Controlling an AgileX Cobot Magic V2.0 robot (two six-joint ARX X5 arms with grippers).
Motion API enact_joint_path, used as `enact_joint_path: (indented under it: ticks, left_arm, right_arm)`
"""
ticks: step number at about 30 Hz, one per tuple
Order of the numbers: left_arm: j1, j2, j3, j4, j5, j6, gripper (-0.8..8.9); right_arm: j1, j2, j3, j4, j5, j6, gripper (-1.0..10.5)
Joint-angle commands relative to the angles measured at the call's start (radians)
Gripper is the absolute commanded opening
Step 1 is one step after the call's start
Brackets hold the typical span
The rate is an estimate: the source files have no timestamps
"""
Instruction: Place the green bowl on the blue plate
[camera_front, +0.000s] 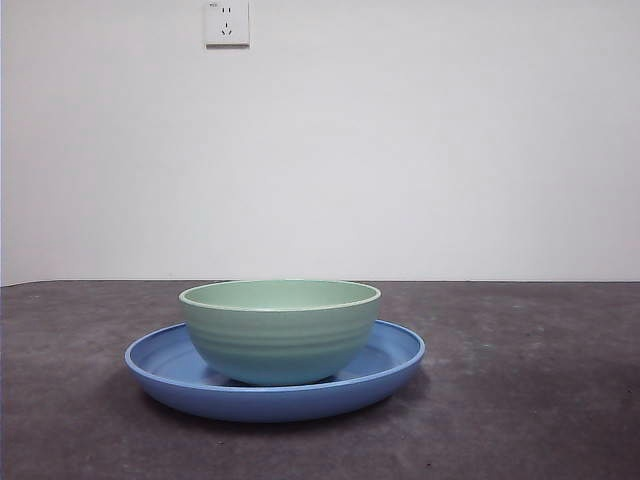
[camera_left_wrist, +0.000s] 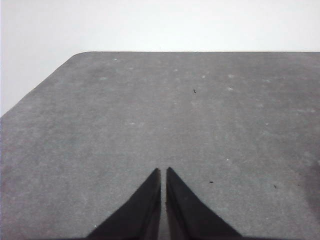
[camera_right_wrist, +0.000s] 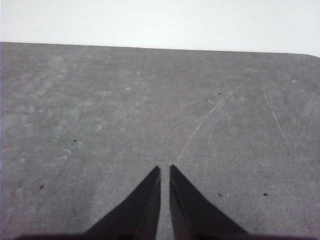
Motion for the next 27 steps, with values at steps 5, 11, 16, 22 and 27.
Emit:
enact_joint_path:
  ticks: [5, 11, 16, 22, 27]
  left_arm:
    - [-0.002, -0.002, -0.02, -0.005, 0.0, -0.002, 0.19]
    - [-0.002, -0.002, -0.02, -0.005, 0.0, -0.002, 0.19]
    - [-0.002, -0.002, -0.02, -0.005, 0.0, -0.002, 0.19]
    - [-0.002, -0.002, -0.02, -0.005, 0.0, -0.002, 0.19]
    - [-0.002, -0.002, -0.02, -0.005, 0.0, -0.002, 0.19]
  right_arm:
    - [-0.002, -0.001, -0.006, -0.011, 0.004, -0.031, 0.3]
    - [-0.002, -0.001, -0.006, 0.019, 0.004, -0.031, 0.3]
    - [-0.002, -0.001, -0.006, 0.019, 0.004, -0.031, 0.3]
    - [-0.002, -0.001, -0.006, 0.019, 0.004, -0.031, 0.3]
    - [-0.002, -0.001, -0.005, 0.019, 0.004, -0.031, 0.3]
